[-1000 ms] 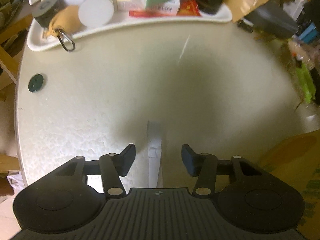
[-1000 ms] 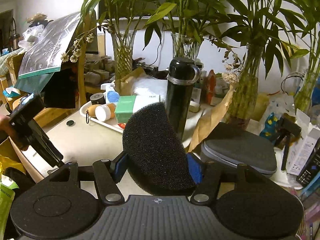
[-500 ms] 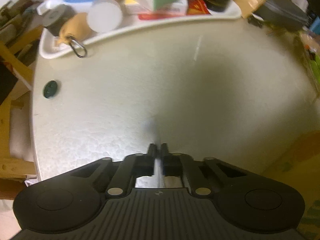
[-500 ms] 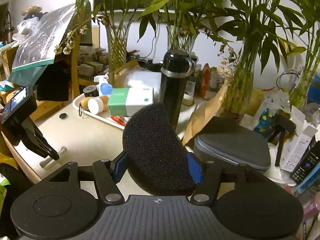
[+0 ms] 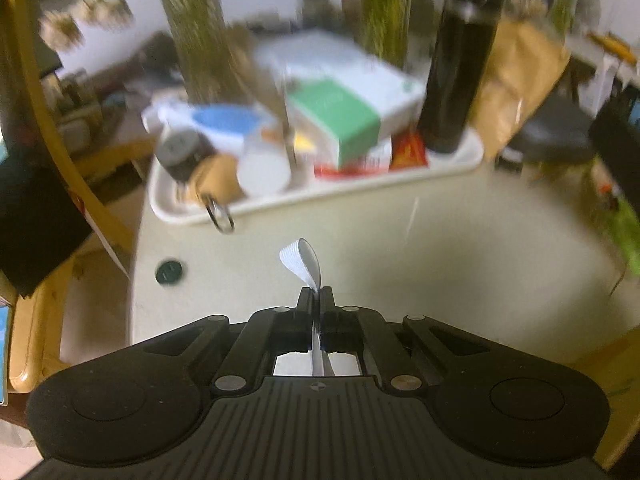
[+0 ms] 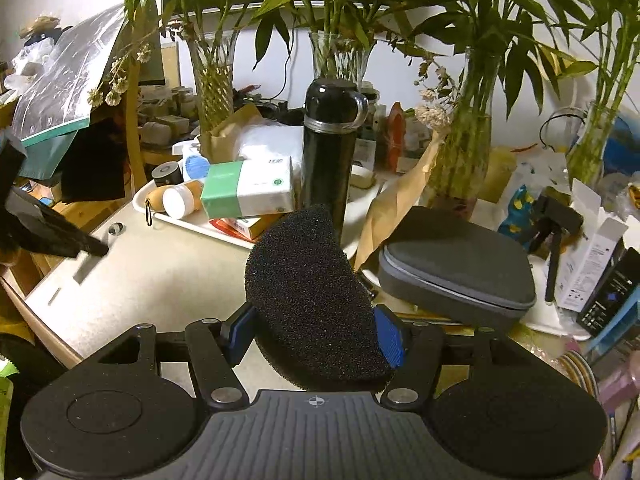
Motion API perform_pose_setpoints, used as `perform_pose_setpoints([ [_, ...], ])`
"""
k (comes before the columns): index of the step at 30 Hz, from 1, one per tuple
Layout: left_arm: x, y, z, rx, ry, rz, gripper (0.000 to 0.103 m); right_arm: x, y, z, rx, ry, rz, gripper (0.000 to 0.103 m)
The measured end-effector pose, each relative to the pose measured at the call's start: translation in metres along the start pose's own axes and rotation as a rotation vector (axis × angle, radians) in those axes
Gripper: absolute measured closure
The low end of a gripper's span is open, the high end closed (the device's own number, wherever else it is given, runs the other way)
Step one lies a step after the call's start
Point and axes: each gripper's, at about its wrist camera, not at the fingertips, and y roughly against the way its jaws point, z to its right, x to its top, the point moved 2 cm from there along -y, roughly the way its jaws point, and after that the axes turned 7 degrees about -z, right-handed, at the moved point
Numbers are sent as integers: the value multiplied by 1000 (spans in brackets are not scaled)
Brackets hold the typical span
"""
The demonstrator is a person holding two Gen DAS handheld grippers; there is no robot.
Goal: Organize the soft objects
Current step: 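Grasp the small white paper strip with the left gripper while the right holds the sponge, then carry the white strip into the box and open the left gripper while the right carries the sponge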
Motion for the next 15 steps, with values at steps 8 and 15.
perform_pose_setpoints([
  [8,0,41,11,8,12,159,100,-2,13,-6,2,-5,28,37],
  [15,-5,82,10,22,42,295,100,-4,28,-12,10,-15,62,37],
])
